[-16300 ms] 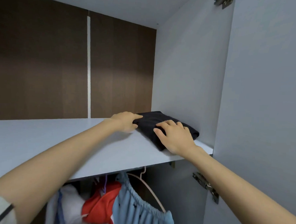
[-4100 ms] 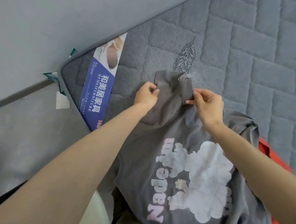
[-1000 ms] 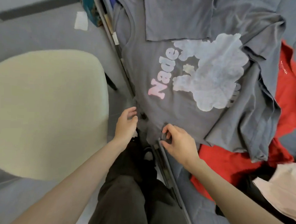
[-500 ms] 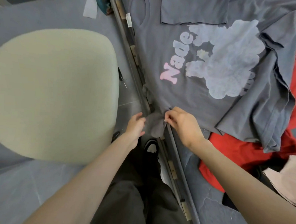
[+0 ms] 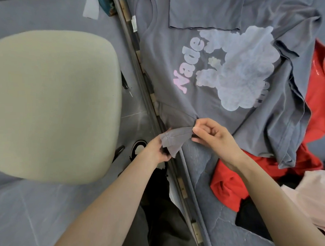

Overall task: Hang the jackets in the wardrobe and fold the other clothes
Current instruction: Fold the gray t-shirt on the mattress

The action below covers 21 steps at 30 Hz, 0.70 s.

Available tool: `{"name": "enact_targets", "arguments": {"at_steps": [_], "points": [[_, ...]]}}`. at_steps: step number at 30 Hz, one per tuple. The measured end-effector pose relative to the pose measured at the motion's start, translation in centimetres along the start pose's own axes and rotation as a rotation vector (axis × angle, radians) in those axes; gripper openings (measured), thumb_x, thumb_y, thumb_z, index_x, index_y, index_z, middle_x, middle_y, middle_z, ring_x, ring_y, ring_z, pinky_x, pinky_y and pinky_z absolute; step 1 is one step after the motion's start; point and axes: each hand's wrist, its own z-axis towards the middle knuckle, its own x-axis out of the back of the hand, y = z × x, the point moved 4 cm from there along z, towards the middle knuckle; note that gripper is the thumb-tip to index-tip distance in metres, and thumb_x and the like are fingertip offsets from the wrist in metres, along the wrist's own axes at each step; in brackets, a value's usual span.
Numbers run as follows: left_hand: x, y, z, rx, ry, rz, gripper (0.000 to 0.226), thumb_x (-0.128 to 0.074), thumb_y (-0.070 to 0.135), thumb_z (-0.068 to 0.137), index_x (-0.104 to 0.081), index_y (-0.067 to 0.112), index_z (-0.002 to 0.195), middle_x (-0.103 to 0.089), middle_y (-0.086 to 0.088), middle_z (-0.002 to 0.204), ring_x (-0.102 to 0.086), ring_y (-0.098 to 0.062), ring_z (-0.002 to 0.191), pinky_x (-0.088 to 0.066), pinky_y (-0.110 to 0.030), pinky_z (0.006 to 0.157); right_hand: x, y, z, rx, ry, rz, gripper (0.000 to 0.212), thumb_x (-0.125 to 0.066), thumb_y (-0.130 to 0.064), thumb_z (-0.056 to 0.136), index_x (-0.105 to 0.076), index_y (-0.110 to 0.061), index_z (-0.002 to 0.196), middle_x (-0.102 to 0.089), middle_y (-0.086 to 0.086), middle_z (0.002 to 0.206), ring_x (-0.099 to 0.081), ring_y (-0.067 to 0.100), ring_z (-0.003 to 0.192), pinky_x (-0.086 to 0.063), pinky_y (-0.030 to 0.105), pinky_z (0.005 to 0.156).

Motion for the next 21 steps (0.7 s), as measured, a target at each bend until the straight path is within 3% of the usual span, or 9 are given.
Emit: {"name": "enact_targets", "arguments": {"at_steps": [3, 7, 9, 11, 12, 15, 17, 19, 21], "points": [[0.5, -0.4, 0.6, -0.115, 0.06, 0.084, 0.025, -0.055, 0.012, 0.094, -0.059, 0.015, 0.069, -0.062, 0.002, 0.044, -0.059, -0.009, 0.044, -0.044, -0.016, 0.044, 0.4, 0.2, -0.1, -0.111, -0.033, 0.253, 0.004, -0.059, -0.015, 0.087, -0.057, -0.018, 0.086, -0.062, -0.008, 0.075, -0.064, 0.005, 0.085, -0.053, 0.024, 0.09], [0.4, -0.5, 0.7, -0.222, 0.037, 0.323, 0.015, -0.054, 0.019, 0.096, -0.06, 0.02, 0.082, -0.066, 0.01, 0.064, -0.054, -0.006, 0.07, -0.042, -0.013, 0.06, 1.0, 1.1, 0.3, -0.228, 0.139, 0.476, 0.025, -0.05, 0.002, 0.091, -0.051, -0.017, 0.075, -0.056, 0.004, 0.08, -0.059, 0.015, 0.076, -0.057, 0.025, 0.077], [0.8, 0.0, 0.7, -0.327, 0.072, 0.448, 0.008, -0.055, 0.014, 0.096, -0.062, 0.013, 0.096, -0.061, 0.0, 0.086, -0.054, -0.008, 0.075, -0.048, -0.014, 0.069, 1.3, 1.6, 0.5, -0.227, 0.241, 0.371, 0.03, -0.045, 0.006, 0.092, -0.044, -0.018, 0.074, -0.048, 0.001, 0.072, -0.052, 0.013, 0.07, -0.054, 0.028, 0.074], [1.5, 0.6, 0.2, -0.45, 0.095, 0.506, 0.012, -0.057, 0.006, 0.093, -0.062, 0.009, 0.104, -0.059, -0.006, 0.097, -0.057, -0.01, 0.074, -0.049, -0.01, 0.062, 1.5, 1.8, 0.5, -0.195, 0.303, 0.24, 0.029, -0.044, 0.007, 0.09, -0.039, -0.019, 0.078, -0.043, 0.0, 0.07, -0.046, 0.012, 0.064, -0.049, 0.03, 0.067], [1.8, 0.9, -0.2, -0.496, 0.106, 0.524, 0.012, -0.058, 0.005, 0.092, -0.061, 0.01, 0.103, -0.059, -0.007, 0.101, -0.059, -0.013, 0.079, -0.05, -0.014, 0.066, 1.5, 1.8, 0.5, -0.176, 0.324, 0.163, 0.03, -0.045, 0.008, 0.088, -0.038, -0.02, 0.081, -0.043, 0.001, 0.071, -0.044, 0.012, 0.061, -0.045, 0.029, 0.062], [3.2, 1.7, -2.0, -0.587, 0.157, 0.512, 0.025, -0.061, 0.006, 0.091, -0.054, 0.014, 0.113, -0.054, -0.001, 0.104, -0.058, -0.024, 0.105, -0.049, -0.032, 0.092, 1.1, 1.5, 0.1, -0.145, 0.358, -0.058, 0.037, -0.052, 0.008, 0.084, -0.036, -0.025, 0.089, -0.046, 0.003, 0.078, -0.045, 0.012, 0.06, -0.038, 0.026, 0.053], [4.1, 2.5, -3.2, -0.61, 0.175, 0.417, 0.041, -0.062, 0.004, 0.089, -0.048, 0.011, 0.127, -0.053, -0.002, 0.108, -0.057, -0.024, 0.108, -0.045, -0.04, 0.101, 0.4, 1.6, -0.2, -0.162, 0.364, -0.088, 0.04, -0.055, 0.006, 0.084, -0.035, -0.026, 0.095, -0.049, 0.004, 0.082, -0.048, 0.012, 0.061, -0.041, 0.025, 0.052], [5.3, 3.3, -4.9, -0.594, 0.17, 0.256, 0.04, -0.059, -0.002, 0.088, -0.049, 0.008, 0.126, -0.055, -0.008, 0.107, -0.059, -0.021, 0.094, -0.048, -0.039, 0.096, -0.6, 2.0, -0.5, -0.227, 0.366, -0.02, 0.042, -0.057, 0.006, 0.083, -0.034, -0.023, 0.103, -0.052, 0.004, 0.084, -0.051, 0.01, 0.06, -0.045, 0.025, 0.054], [6.6, 4.2, -6.7, -0.559, 0.098, 0.102, 0.019, -0.053, -0.006, 0.089, -0.055, 0.008, 0.101, -0.057, -0.008, 0.088, -0.057, -0.015, 0.071, -0.054, -0.032, 0.072, -2.2, 2.3, -0.8, -0.293, 0.344, 0.092, 0.048, -0.055, 0.007, 0.082, -0.031, -0.025, 0.108, -0.053, 0.003, 0.084, -0.051, 0.008, 0.059, -0.048, 0.026, 0.056]]}}
